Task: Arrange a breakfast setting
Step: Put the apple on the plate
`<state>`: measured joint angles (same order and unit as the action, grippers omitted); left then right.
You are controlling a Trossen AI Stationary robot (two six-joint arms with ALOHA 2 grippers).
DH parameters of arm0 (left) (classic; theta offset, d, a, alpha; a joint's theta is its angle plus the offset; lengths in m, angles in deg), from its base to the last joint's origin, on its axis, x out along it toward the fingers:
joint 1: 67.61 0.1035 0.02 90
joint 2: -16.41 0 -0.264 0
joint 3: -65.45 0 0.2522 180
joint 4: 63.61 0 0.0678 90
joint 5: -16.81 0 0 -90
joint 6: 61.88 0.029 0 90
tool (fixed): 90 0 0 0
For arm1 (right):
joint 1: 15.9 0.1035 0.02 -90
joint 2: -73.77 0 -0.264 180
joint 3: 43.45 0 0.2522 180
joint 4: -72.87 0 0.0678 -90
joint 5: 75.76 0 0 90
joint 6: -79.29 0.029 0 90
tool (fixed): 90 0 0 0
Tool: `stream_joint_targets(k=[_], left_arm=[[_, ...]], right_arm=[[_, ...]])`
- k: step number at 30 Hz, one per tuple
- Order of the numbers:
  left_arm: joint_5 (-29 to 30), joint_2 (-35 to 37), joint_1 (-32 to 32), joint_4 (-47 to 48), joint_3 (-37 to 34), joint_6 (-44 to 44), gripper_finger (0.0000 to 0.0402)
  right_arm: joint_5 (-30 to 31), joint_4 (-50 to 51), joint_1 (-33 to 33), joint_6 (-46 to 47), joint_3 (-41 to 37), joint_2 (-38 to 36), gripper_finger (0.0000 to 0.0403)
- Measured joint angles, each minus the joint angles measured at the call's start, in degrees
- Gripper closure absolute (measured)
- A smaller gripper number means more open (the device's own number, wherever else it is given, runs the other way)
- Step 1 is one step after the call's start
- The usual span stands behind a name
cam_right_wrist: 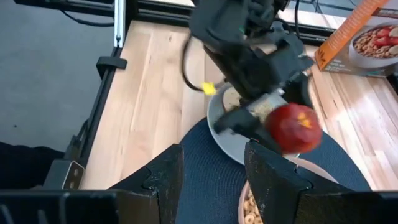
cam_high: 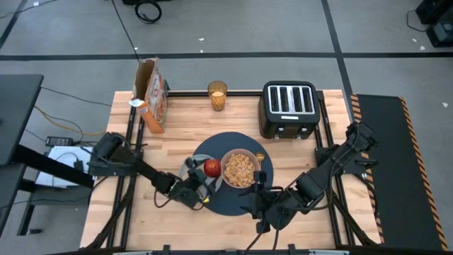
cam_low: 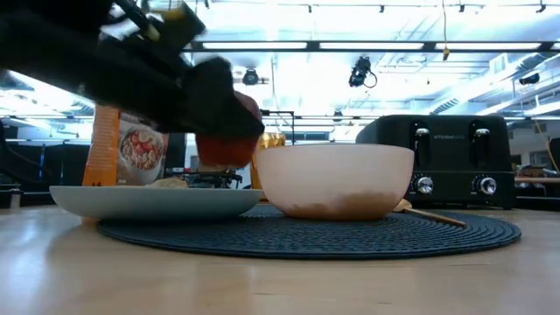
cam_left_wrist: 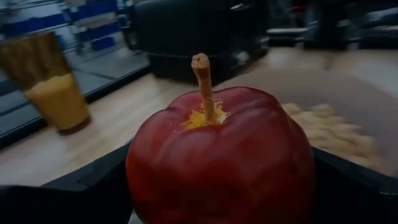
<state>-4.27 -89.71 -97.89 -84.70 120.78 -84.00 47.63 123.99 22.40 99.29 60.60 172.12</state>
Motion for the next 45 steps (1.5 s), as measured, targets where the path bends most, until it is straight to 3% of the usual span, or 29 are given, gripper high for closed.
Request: stream_joint_targets(k=[8, 14, 23, 36, 45], left_arm=[[0.45, 0.0, 4.68, 14.43, -0.03, -15.86, 0.0033], [0.6, -0.44, 4.68, 14.98, -0.02, -19.21, 0.0033], [0.43, -5.45, 4.02, 9.48, 0.1, -18.86, 0.0033], [-0.48, -5.46, 2.44, 9.53, 0.08, -16.0, 0.0031], [-4.55, -5.07, 2.86, 9.11, 0.02, -15.81, 0.0003]], right_arm=[[-1.48, -0.02, 1.19, 2.87, -0.49, -0.02, 0.0226], [-1.1, -0.01, 1.87, 2.44, -0.49, -0.02, 0.0226], [-0.86, -0.23, 1.86, 1.93, -0.49, -0.02, 0.0226], [-0.83, -0.05, 1.22, 1.26, -0.49, -0.02, 0.0226], [-1.1, -0.03, 1.26, 1.34, -0.49, -0.02, 0.0228]])
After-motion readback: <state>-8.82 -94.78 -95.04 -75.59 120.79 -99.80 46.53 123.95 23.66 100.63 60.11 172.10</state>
